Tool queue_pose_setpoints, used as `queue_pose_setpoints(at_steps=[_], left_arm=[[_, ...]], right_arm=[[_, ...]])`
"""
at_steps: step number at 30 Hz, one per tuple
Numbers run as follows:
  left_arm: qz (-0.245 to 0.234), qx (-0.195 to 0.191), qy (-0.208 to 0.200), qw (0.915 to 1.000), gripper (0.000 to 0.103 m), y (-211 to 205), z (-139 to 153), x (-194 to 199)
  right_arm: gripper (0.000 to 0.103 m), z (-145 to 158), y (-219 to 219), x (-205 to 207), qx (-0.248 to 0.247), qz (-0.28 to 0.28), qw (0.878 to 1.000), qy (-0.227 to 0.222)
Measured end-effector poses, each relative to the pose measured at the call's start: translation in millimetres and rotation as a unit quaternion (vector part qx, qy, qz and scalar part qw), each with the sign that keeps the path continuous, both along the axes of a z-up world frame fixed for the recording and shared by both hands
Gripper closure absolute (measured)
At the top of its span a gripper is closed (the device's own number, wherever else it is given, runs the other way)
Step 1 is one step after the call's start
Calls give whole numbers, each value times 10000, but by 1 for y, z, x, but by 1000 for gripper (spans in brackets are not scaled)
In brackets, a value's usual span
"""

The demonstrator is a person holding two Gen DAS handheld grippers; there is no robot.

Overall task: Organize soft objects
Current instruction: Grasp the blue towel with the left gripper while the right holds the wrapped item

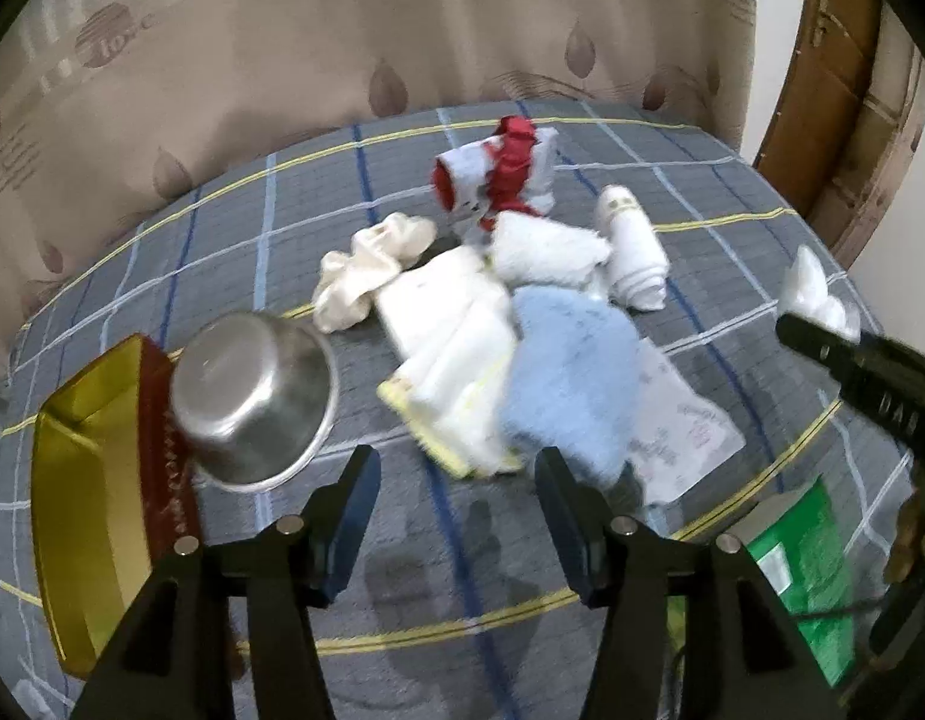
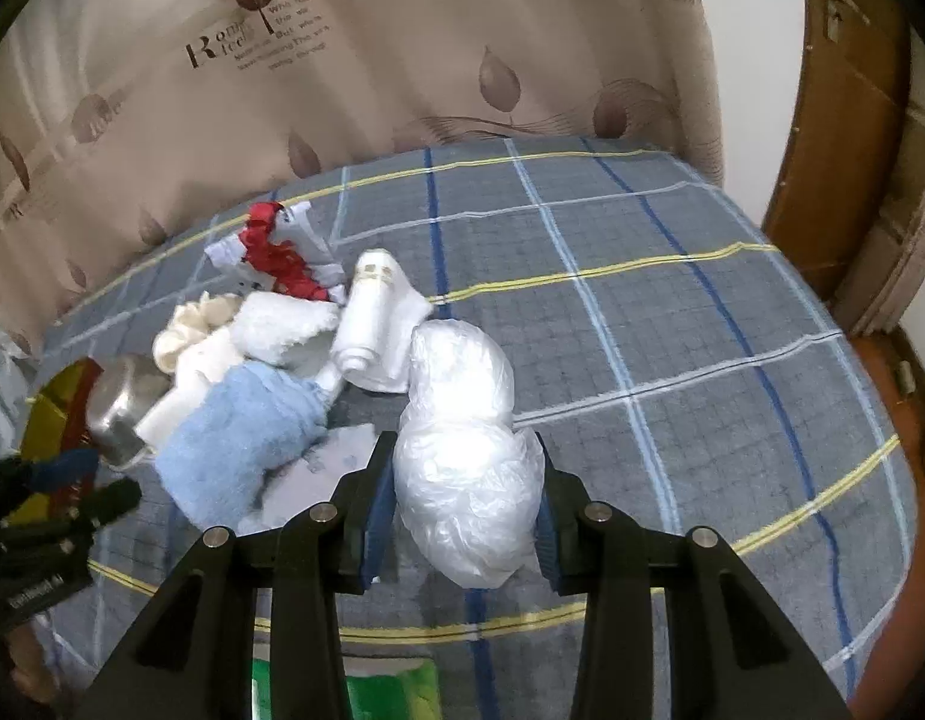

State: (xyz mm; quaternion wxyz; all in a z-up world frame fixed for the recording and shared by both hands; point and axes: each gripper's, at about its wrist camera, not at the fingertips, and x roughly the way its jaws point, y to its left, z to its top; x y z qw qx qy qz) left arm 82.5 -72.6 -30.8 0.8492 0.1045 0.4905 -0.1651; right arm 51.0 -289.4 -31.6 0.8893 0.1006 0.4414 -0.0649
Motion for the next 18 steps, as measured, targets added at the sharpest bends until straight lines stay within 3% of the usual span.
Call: queue_pose_setpoints(at_steps=[9, 18], left_arm=[[-201, -273, 259, 9991, 48, -30, -6, 22], [-270, -171, 643, 9974, 47, -53, -33, 36]], right_arm=[[67, -5, 0, -3, 114, -13, 9999, 12], [67, -10, 2, -2, 201, 80, 9997, 61]])
